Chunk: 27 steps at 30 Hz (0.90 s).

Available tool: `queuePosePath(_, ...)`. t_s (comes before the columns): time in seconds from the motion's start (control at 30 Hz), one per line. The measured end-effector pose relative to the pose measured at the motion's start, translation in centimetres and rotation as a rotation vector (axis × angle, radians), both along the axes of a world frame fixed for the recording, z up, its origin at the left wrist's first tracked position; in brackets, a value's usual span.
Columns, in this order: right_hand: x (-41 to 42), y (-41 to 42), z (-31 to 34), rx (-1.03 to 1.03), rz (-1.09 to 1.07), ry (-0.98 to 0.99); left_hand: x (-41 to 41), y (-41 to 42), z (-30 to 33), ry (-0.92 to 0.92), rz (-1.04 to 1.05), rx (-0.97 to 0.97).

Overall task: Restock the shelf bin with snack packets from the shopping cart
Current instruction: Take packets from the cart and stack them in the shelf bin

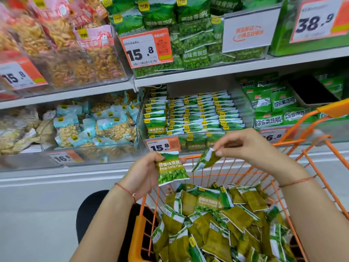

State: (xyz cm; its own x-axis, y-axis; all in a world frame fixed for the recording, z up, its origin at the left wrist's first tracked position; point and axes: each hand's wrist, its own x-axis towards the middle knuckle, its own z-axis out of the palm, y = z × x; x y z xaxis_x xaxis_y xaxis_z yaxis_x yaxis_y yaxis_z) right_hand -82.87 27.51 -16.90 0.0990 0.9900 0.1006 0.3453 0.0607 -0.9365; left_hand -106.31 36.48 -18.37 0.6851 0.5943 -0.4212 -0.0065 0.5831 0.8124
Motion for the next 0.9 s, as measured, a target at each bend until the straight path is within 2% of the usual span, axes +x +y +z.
queuePosePath(0.13,-1.2,-0.2,0.7,0.216,-0.078,0.110,0.9,-0.4,-0.4,0.044,-0.031,-0.003)
queuePosePath(0.27,-2.8,0.0,-0.8,0.164,0.057,0.178,1.7,-1.1,-0.5,-0.041,-0.059,-0.065)
queuePosePath(0.37,-2.6,0.0,-1.4,0.122,0.058,0.202,1.5,-0.9,-0.9,-0.093,-0.043,-0.065)
queuePosePath(0.5,-3.0,0.3,-2.0,0.071,0.048,0.128,1.2,-1.0,-1.2,-0.069,-0.033,0.078)
queuePosePath(0.67,-3.3,0.5,-2.5,0.103,0.078,0.115,1.5,-1.2,-0.8,0.109,-0.001,0.266)
queuePosePath(0.9,-3.6,0.5,-3.2,0.074,0.112,0.085,2.4,-1.4,-1.5,0.184,0.009,0.398)
